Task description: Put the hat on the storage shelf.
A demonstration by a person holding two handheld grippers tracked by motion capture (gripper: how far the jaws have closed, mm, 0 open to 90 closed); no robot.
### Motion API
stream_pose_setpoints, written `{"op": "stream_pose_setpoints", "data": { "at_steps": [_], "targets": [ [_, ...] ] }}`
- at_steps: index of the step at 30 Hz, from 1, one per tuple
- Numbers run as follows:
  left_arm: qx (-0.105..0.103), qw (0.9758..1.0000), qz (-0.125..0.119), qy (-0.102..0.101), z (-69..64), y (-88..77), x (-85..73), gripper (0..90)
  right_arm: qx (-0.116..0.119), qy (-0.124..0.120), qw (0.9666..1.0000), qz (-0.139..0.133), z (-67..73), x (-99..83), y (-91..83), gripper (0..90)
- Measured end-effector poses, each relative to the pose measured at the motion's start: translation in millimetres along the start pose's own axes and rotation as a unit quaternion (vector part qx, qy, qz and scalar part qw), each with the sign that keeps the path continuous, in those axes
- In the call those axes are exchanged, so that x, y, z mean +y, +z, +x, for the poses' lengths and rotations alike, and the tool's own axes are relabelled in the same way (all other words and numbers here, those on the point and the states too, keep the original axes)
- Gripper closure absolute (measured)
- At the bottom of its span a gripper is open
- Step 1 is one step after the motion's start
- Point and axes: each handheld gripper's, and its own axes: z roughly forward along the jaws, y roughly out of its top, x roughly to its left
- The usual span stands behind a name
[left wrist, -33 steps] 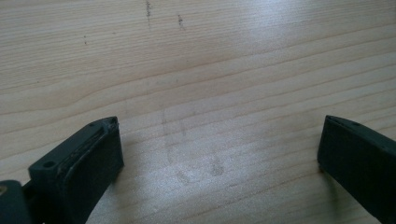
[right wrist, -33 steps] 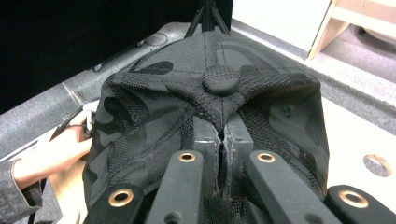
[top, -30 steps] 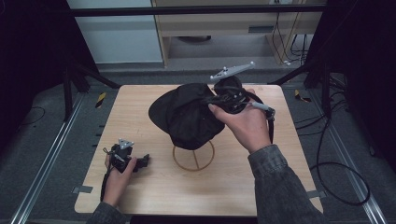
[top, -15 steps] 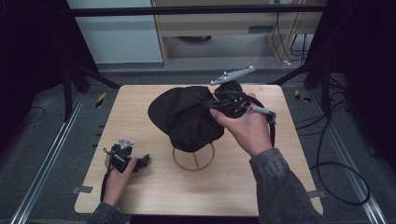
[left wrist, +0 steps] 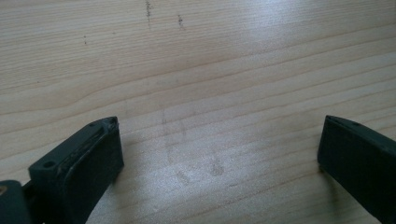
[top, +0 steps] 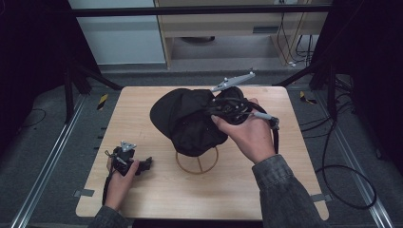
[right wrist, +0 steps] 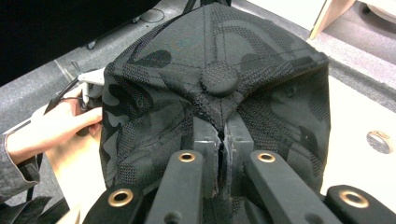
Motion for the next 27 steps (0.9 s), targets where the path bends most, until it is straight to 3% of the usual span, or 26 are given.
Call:
{"op": "stream_pose_setpoints", "data": {
  "at_steps": [10, 22, 27],
  "targets": [
    [0.0, 1.0, 0.0, 0.0, 0.0, 0.0, 0.0, 0.0, -0.005, -0.007, 1.0, 0.005, 3.7, 2.4, 0.4, 86.6],
    [0.0, 1.0, 0.0, 0.0, 0.0, 0.0, 0.0, 0.0, -0.007, -0.004, 1.0, -0.002, 3.1, 1.8, -22.6, 86.5],
    [0.0, 1.0, 0.0, 0.0, 0.0, 0.0, 0.0, 0.0, -0.005, -0.005, 0.9999, 0.008, 3.7, -4.6, -13.4, 86.4]
  ]
}}
